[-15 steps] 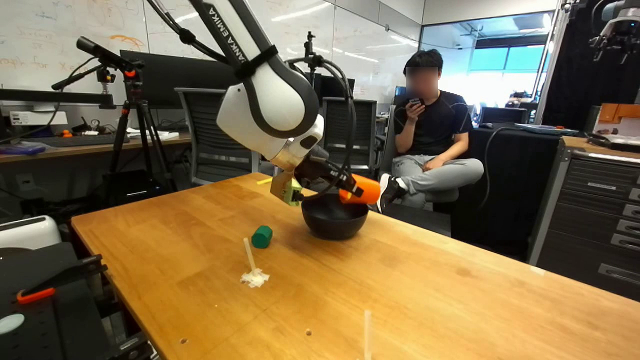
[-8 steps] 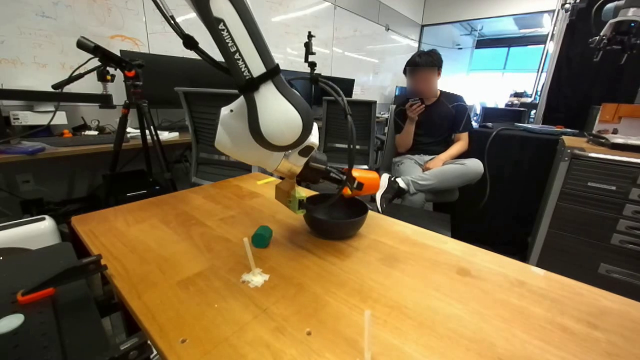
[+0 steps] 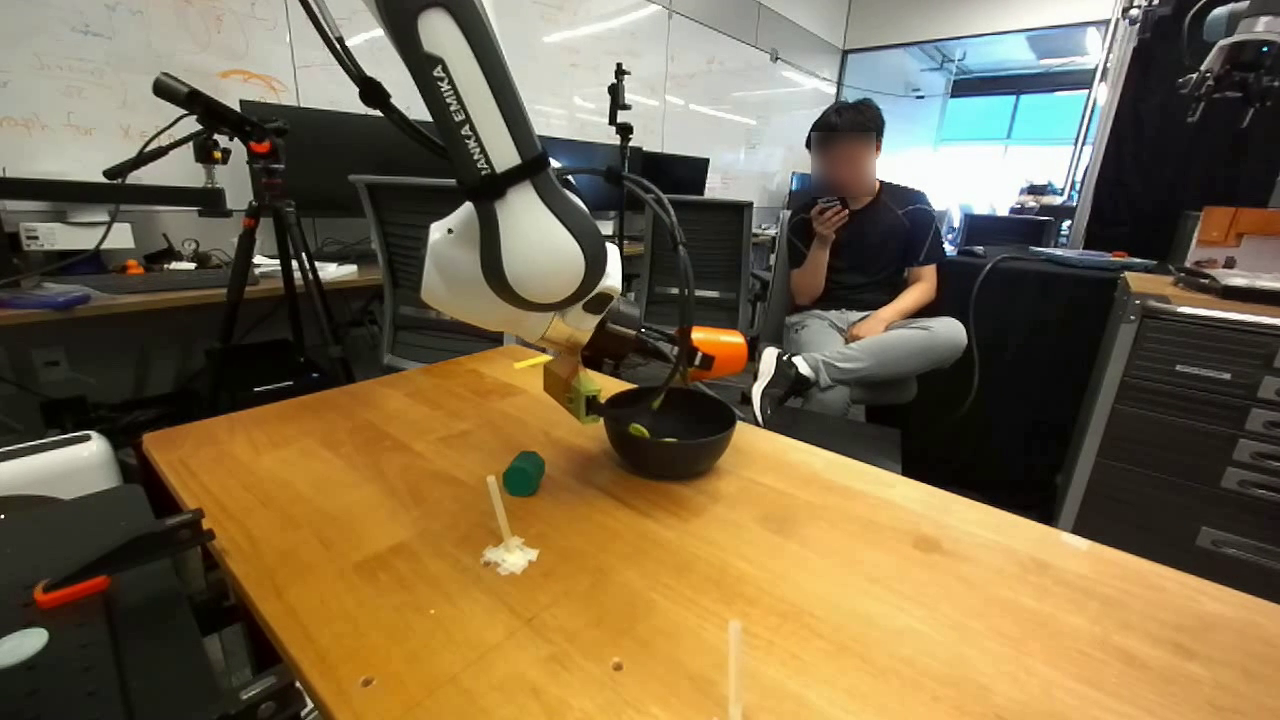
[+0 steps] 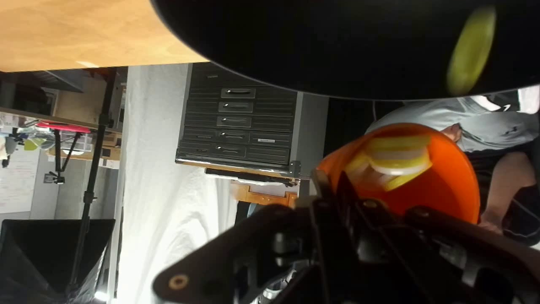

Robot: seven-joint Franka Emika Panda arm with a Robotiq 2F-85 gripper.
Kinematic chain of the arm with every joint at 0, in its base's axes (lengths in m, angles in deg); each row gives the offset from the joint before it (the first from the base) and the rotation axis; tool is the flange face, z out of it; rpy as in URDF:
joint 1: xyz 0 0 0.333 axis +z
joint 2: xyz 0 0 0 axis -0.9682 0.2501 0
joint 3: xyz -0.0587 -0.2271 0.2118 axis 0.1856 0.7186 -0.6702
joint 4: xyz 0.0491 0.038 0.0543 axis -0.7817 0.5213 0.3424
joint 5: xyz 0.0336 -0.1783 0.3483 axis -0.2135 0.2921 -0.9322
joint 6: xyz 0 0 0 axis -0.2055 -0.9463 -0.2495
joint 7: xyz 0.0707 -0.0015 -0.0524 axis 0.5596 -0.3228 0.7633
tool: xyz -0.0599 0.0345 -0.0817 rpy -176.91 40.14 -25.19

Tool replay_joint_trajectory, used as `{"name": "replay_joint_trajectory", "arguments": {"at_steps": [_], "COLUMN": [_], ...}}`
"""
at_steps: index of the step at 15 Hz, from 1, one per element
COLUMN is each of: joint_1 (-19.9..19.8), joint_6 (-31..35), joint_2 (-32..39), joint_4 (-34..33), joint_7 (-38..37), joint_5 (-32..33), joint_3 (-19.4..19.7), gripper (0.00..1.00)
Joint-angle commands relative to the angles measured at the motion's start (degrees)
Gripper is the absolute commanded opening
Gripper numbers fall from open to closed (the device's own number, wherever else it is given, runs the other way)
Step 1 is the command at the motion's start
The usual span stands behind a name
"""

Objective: Pour the contents in the cup into the bowl

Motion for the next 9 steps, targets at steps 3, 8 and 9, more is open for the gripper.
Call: {"name": "replay_joint_trajectory", "arguments": {"at_steps": [3, 8, 9], "joint_1": [3.0, 3.3, 3.4], "joint_6": [-1.8, -2.2, -2.4], "joint_2": [-1.3, -1.3, -1.3], "joint_4": [1.3, 1.6, 1.7], "joint_7": [-1.1, -2.2, -2.6], "joint_5": [0.0, 0.0, 0.0], "joint_3": [2.0, 2.9, 3.0], "gripper": [0.02, 0.02, 0.02]}}
